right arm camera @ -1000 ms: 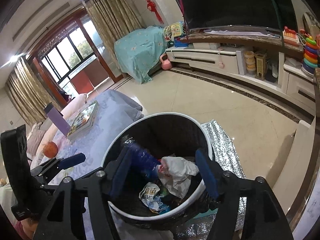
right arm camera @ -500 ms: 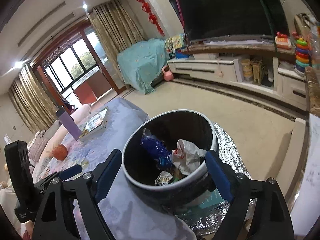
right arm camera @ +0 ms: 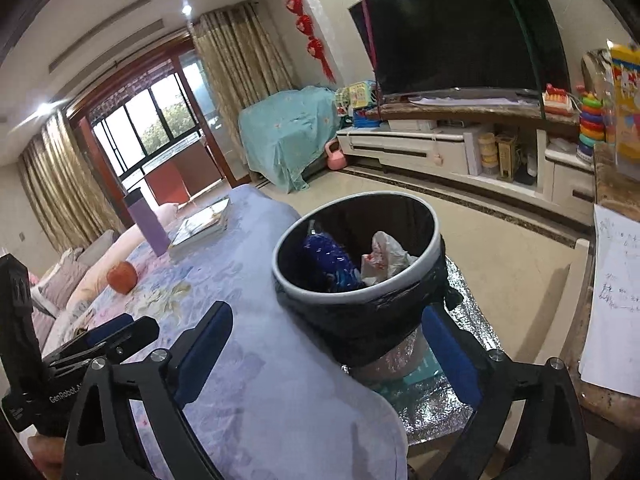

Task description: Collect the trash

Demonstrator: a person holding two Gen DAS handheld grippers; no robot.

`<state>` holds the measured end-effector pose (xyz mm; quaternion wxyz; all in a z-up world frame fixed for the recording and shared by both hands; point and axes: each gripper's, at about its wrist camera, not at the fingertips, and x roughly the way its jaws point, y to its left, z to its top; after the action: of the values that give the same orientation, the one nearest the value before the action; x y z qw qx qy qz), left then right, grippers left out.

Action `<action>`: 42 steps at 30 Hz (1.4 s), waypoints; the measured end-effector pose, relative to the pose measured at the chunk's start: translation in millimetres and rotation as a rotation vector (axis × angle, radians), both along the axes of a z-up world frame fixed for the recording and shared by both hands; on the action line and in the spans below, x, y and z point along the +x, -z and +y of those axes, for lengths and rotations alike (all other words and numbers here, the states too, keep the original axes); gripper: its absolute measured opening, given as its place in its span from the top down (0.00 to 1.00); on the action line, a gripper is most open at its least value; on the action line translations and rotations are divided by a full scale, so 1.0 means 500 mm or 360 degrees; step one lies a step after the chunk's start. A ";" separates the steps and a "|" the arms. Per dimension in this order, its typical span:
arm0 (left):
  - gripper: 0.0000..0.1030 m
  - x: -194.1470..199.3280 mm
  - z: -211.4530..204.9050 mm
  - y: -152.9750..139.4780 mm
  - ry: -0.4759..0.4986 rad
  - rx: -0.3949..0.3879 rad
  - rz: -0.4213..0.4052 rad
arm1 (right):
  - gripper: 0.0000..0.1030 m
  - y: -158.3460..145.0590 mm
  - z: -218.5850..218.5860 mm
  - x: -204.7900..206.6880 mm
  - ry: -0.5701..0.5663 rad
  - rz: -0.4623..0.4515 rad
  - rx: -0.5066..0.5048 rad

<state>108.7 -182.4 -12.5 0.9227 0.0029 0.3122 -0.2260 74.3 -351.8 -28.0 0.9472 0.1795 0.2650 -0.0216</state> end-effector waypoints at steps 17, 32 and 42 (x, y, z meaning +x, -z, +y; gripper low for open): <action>0.00 -0.128 0.082 0.000 -0.0222 0.0060 -0.0405 | 0.00 -0.039 0.096 -0.106 0.0147 -0.0350 -0.0355; 0.00 -0.154 0.097 0.006 -0.0299 0.0076 -0.0492 | 0.00 -0.014 0.118 -0.128 0.0203 -0.0398 -0.0389; 0.00 -0.159 0.099 0.001 -0.0295 0.0078 -0.0501 | 0.00 -0.015 0.126 -0.130 0.0199 -0.0414 -0.0389</action>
<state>29.1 -133.0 -13.1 0.9767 0.0318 0.1684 -0.1290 9.3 -288.8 -20.5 0.9850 0.0806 0.1240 -0.0890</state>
